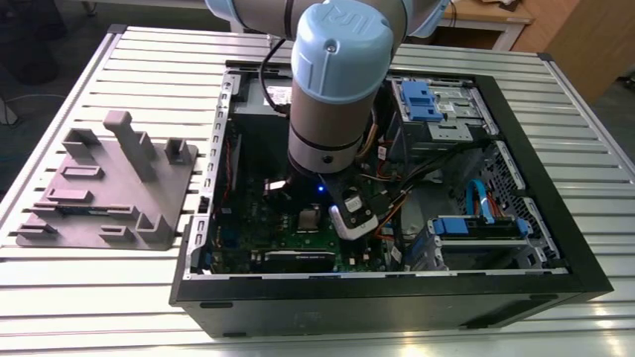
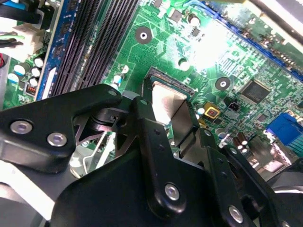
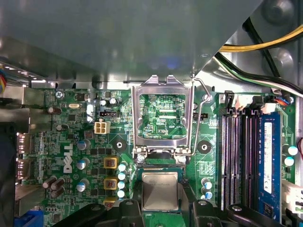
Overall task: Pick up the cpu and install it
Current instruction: 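Place the cpu into insertion slot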
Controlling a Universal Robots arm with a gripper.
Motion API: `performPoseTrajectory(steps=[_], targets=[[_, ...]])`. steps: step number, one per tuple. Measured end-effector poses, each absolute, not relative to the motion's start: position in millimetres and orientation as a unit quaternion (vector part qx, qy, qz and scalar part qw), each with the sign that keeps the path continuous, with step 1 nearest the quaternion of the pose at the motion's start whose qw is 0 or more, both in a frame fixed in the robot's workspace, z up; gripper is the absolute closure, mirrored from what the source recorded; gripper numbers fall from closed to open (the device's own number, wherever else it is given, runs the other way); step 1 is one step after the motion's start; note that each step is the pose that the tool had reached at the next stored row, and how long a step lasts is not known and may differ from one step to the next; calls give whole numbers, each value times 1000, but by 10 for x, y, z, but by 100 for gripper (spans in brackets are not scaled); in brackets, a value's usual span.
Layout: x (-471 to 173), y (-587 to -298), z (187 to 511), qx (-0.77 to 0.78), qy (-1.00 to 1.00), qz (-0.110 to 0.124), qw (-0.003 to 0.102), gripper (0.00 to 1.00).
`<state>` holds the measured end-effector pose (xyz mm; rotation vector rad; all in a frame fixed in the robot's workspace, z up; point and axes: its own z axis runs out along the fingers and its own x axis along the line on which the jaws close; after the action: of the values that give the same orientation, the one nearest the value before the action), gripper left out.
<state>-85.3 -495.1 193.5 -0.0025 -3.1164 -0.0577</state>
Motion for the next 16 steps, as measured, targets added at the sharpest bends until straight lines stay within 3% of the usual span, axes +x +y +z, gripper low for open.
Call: performPoseTrajectory(steps=[16], targets=[[-853,-4959,1911,-21,-1000,-19,12,59]])
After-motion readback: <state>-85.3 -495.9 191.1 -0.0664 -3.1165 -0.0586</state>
